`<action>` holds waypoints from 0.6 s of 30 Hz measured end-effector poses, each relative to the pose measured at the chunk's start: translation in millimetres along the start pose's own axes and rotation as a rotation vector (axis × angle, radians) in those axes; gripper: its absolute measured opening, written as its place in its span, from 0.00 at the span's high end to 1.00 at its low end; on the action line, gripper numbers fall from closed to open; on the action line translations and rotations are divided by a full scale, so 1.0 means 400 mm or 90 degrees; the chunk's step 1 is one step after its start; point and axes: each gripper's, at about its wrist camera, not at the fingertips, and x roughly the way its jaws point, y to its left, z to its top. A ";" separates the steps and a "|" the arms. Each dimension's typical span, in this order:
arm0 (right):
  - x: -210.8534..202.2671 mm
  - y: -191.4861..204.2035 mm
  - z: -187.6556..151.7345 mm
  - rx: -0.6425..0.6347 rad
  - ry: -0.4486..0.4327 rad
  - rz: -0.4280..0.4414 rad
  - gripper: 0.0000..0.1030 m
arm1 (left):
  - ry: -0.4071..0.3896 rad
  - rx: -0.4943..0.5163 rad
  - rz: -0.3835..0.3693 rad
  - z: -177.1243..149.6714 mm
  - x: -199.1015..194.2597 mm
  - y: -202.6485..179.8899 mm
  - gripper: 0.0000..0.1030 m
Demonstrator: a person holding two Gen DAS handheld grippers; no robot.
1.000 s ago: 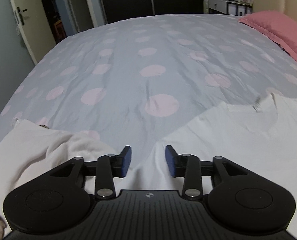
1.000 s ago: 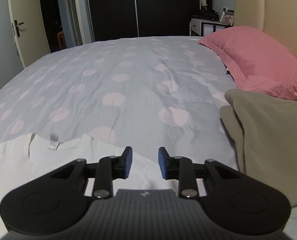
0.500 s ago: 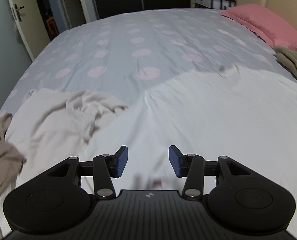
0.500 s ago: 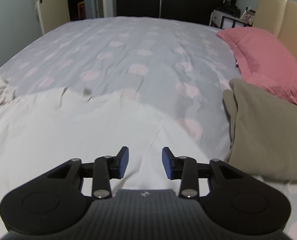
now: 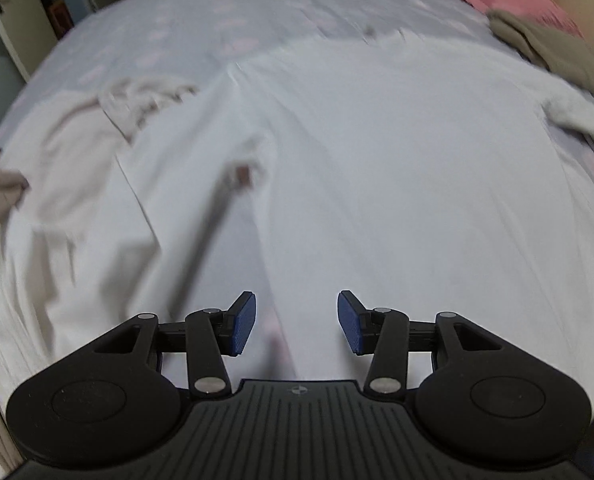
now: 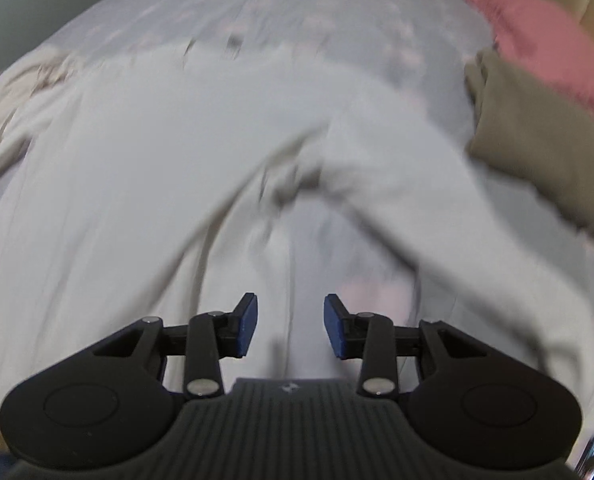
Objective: Fold clothes
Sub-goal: 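Grasp the T-shirt hem corners with both grippers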
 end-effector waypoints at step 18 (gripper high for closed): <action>-0.057 0.010 -0.307 -0.013 0.108 0.070 0.54 | 0.180 0.007 -0.107 -0.250 -0.026 -0.019 0.48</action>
